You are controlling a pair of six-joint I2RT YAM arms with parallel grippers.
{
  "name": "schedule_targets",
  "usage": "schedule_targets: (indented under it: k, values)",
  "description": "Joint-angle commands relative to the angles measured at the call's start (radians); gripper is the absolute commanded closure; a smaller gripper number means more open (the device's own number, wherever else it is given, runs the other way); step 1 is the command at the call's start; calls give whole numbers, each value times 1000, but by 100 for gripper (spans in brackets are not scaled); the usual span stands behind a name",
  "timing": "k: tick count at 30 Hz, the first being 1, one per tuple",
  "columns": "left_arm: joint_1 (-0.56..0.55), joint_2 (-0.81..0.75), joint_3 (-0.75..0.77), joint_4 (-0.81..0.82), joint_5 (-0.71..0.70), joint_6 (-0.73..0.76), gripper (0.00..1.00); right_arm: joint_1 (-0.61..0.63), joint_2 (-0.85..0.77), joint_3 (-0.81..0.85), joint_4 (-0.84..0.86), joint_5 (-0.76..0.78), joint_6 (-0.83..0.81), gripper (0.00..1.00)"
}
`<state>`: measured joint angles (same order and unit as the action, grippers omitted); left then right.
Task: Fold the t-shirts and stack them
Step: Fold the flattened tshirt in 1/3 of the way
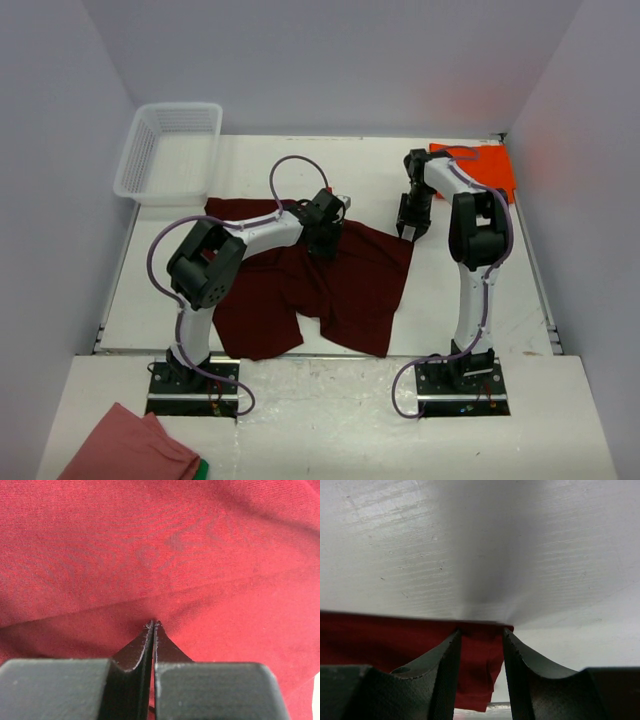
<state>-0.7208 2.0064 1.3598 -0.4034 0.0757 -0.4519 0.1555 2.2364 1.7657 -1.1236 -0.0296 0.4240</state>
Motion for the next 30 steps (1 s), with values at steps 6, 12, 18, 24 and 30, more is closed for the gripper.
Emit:
schedule_targets:
  k: [6,12,18,24,30]
  values:
    - [3,-44,1,12,30,13,100,7,19,51,-47,-62,-34,65]
    - [4,-47,2,9,26,21,100,9,12,46,-39,-70,-27,93]
    - [4,-40,5,11,32,19,100,10,-18,6,-1,-47,-2,100]
    - [3,-41,4,14,-3,2,100,12,-87,-28,47,104,93,100]
    - [-28,-49,22,-15,-126,1,100,10,-132,-6,56,155,127,100]
